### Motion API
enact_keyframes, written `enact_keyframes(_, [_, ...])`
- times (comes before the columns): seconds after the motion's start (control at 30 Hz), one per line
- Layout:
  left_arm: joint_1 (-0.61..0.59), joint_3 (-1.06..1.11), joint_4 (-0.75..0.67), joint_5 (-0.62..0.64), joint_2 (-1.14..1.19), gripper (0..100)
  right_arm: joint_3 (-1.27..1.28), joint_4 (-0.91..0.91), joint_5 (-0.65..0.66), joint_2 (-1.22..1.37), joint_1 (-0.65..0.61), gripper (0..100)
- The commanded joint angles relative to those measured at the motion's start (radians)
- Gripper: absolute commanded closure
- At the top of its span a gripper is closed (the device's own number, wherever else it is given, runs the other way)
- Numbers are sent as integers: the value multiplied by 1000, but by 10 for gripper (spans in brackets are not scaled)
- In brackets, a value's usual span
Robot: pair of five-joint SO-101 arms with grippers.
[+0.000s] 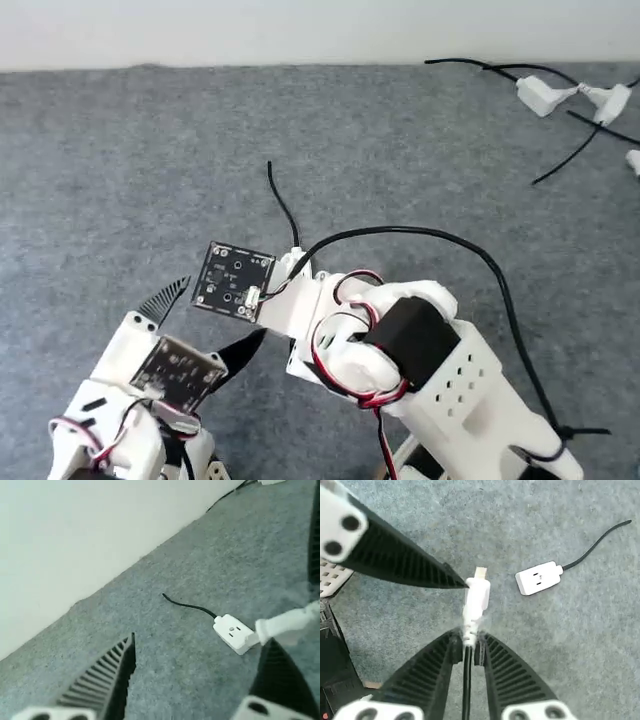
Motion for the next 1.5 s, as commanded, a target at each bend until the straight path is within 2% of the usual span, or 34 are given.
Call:
enact_keyframes(0.0, [6, 19, -60, 11, -12, 626, -54, 25, -3, -30, -19, 988])
enact_keyframes(0.3, [6, 59, -77, 12, -14, 626, -94, 36, -3, -18, -88, 988])
enact_keyframes(0.87, [31, 94, -103, 80, -14, 626, -78, 38, -3, -18, -74, 988])
enact_keyframes(1.23, [29, 156, -107, 74, -14, 626, 20, 27, 32, -62, 64, 988])
enact_keyframes(1.3, [6, 180, -130, 75, -14, 626, 0, 33, 37, -62, 84, 988])
enact_keyframes(1.47, [-149, 251, -230, 75, -14, 626, 37, 35, 61, -68, 157, 988])
